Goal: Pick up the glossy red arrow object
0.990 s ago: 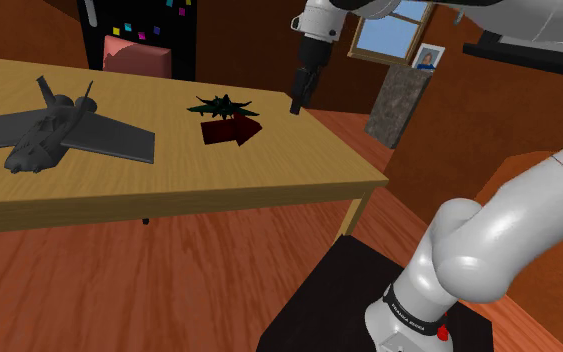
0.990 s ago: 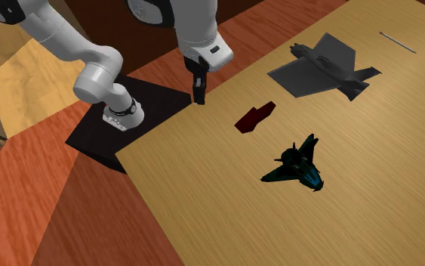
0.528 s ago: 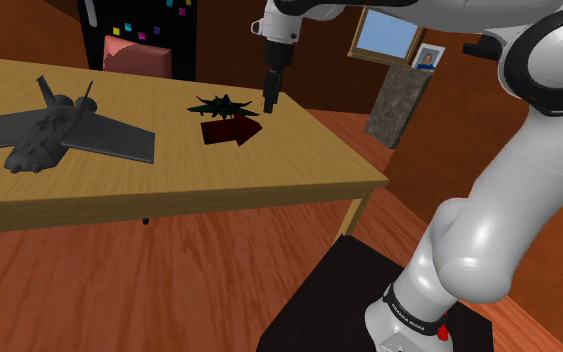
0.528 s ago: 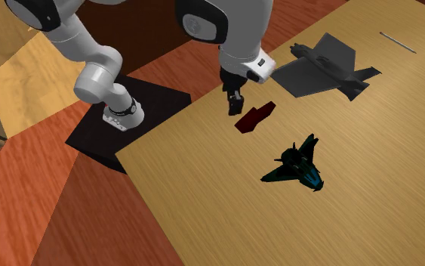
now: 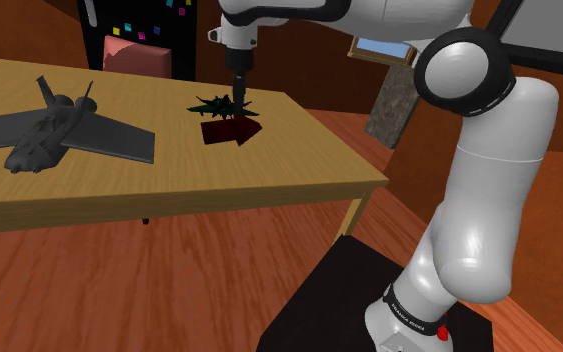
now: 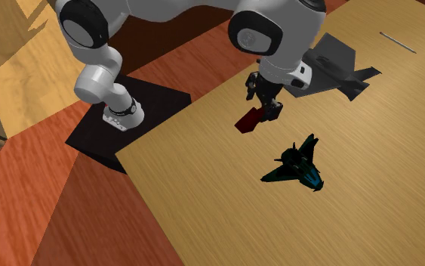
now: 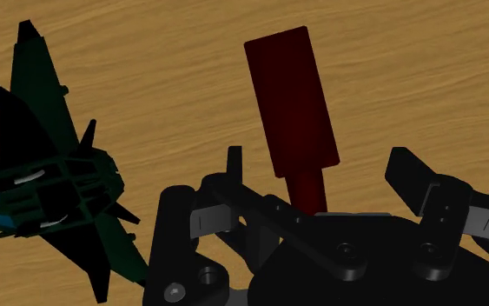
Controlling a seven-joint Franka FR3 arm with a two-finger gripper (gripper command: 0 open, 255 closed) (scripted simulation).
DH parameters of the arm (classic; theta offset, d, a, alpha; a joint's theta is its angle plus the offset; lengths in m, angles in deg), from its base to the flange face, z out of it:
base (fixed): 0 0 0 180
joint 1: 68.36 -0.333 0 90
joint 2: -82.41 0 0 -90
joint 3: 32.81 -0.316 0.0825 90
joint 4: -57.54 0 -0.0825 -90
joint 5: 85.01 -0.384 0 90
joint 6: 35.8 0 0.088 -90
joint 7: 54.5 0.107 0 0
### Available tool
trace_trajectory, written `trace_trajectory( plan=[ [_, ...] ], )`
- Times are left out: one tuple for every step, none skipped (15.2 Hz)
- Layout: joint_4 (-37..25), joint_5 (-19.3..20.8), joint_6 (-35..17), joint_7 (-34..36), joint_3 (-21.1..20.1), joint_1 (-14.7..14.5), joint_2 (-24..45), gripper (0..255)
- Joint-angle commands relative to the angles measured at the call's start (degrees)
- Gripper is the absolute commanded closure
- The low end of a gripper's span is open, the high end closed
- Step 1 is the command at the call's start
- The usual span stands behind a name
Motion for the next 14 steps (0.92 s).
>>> trace_trajectory(
  plan=[
    [-1.4,0.1,-0.2,-0.8,-0.2,0.0,1.7,0],
    [-0.4,0.1,-1.0,-0.7,-0.2,-0.1,1.5,0],
    [0.5,0.1,-1.8,-0.6,-0.2,-0.1,1.5,0],
    [1.3,0.1,-2.6,-0.6,-0.2,-0.1,1.4,0],
    [2.2,0.1,-3.4,-0.5,-0.2,-0.1,1.4,0],
    [3.0,0.1,-4.2,-0.5,-0.2,-0.1,1.3,0],
    [4.2,0.2,-5.4,-0.4,-0.2,-0.1,1.3,0],
    [4.2,0.2,-5.4,-0.4,-0.2,-0.1,1.3,0],
    [4.2,0.2,-5.4,-0.4,-0.2,-0.1,1.3,0],
    [4.2,0.2,-5.4,-0.4,-0.2,-0.1,1.3,255],
    [4.1,0.2,-5.4,-0.4,-0.2,-0.1,1.3,255],
    [4.1,0.2,-5.3,-0.4,-0.2,-0.1,1.3,255],
    [4.2,0.2,-5.4,-0.4,-0.2,-0.1,1.3,255],
    [4.1,0.2,-5.4,-0.4,-0.2,-0.1,1.3,255]
  ],
)
